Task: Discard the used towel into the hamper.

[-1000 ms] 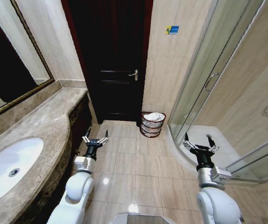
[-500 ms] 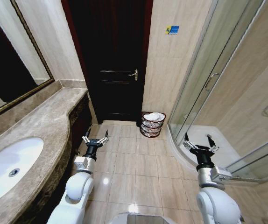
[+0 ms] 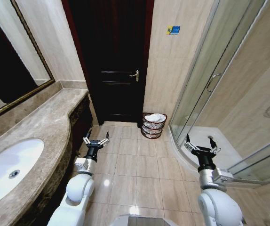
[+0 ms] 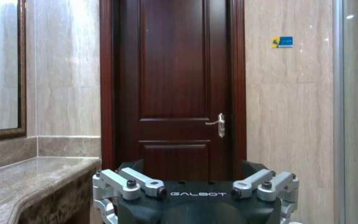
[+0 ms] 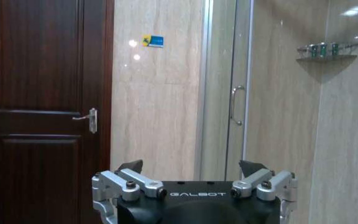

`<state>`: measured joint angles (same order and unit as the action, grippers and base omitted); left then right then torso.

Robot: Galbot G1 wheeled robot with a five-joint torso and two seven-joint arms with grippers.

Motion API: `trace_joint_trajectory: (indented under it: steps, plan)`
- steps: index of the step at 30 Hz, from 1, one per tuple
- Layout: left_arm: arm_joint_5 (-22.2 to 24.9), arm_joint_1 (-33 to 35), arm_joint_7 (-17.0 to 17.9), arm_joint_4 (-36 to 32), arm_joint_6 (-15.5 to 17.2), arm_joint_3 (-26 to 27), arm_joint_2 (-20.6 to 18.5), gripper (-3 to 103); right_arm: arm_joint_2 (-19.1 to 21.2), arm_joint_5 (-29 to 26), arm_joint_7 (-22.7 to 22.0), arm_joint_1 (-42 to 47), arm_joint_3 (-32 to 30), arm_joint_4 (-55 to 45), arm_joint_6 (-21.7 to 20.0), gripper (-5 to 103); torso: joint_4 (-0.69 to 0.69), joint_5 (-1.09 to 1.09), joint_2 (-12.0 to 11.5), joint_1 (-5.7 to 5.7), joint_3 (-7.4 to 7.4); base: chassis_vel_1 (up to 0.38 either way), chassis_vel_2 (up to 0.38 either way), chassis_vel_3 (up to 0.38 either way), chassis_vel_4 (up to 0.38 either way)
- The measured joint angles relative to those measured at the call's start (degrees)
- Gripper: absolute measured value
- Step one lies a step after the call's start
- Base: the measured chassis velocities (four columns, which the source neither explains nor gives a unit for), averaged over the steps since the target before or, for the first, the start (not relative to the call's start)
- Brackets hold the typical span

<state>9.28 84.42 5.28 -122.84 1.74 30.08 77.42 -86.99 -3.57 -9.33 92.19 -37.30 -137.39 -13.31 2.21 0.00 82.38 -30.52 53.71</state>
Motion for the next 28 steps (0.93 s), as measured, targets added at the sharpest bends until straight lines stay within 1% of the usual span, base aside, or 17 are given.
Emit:
trace_joint_trajectory:
  steps: [28]
  plan:
    - [0.0, 0.0, 0.0, 0.0, 0.0, 0.0, 0.0, 100, 0.0, 0.0, 0.0, 0.0, 0.0, 0.0, 0.0, 100, 0.0, 0.0, 0.0, 0.0, 0.0, 0.0, 0.0, 0.0, 0.0]
